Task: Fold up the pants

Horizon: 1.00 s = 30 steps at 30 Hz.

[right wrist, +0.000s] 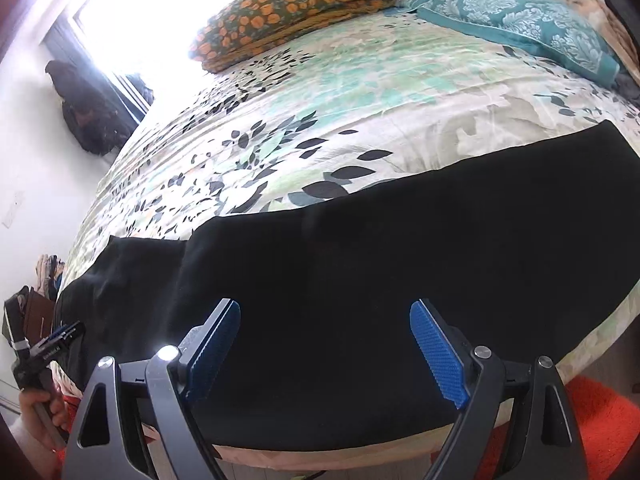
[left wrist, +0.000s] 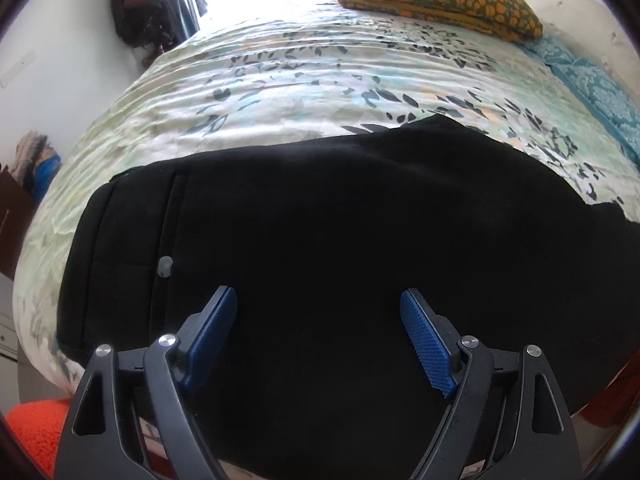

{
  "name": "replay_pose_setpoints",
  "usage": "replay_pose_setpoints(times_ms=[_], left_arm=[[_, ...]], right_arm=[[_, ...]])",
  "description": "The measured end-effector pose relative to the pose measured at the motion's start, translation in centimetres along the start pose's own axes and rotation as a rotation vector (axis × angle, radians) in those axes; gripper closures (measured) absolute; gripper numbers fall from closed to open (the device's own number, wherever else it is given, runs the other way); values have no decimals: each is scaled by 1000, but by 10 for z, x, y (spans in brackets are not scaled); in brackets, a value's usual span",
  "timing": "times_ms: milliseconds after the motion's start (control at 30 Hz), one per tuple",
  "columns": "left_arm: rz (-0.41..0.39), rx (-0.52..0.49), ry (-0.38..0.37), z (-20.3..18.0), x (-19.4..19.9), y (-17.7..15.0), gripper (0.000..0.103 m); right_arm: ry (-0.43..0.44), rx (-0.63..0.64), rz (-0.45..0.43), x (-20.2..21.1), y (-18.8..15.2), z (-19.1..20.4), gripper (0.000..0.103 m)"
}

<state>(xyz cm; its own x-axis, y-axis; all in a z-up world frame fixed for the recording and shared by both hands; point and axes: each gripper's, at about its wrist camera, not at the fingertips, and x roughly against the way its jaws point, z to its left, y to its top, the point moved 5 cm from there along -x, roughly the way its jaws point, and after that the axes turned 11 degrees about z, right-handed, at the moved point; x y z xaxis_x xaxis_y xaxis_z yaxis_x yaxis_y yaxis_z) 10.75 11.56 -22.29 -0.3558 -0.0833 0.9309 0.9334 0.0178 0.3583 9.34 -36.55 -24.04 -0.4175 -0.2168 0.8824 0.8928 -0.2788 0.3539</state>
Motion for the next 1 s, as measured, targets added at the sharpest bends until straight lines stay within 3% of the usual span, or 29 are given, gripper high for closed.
replay_pose_setpoints(times_ms=[133,267,367,467,567,633,733,800,1000], left_arm=[[1,-9,34,-6,1,-2,15],[-1,-6,40,-7,-2,-2,12],[-17,-25,59,-10,-4,-3,9],[-26,-19,63,-10,-5,-3,7],[-33,-11,72,-11,-6,-3,6],[-32,-10,78,-12,-7,-2,5],[-21,-8,83,-13,-8,0,5],[-13,-6,86,-13,-8,0,5],[-4,0,97,-13,-9,2,4]], right_arm=[[75,-43,-39,16,4,-13,16],[265,-215,-167,81,28,-67,16],[266,-295,-266,140,46,-142,8],[183,-366,-274,170,49,-229,7],[169,-492,-170,156,32,-303,11],[298,-570,-153,140,18,-325,15],[431,-613,-166,120,9,-328,18],[467,-605,-173,108,9,-321,21],[409,-597,-168,82,19,-320,24]])
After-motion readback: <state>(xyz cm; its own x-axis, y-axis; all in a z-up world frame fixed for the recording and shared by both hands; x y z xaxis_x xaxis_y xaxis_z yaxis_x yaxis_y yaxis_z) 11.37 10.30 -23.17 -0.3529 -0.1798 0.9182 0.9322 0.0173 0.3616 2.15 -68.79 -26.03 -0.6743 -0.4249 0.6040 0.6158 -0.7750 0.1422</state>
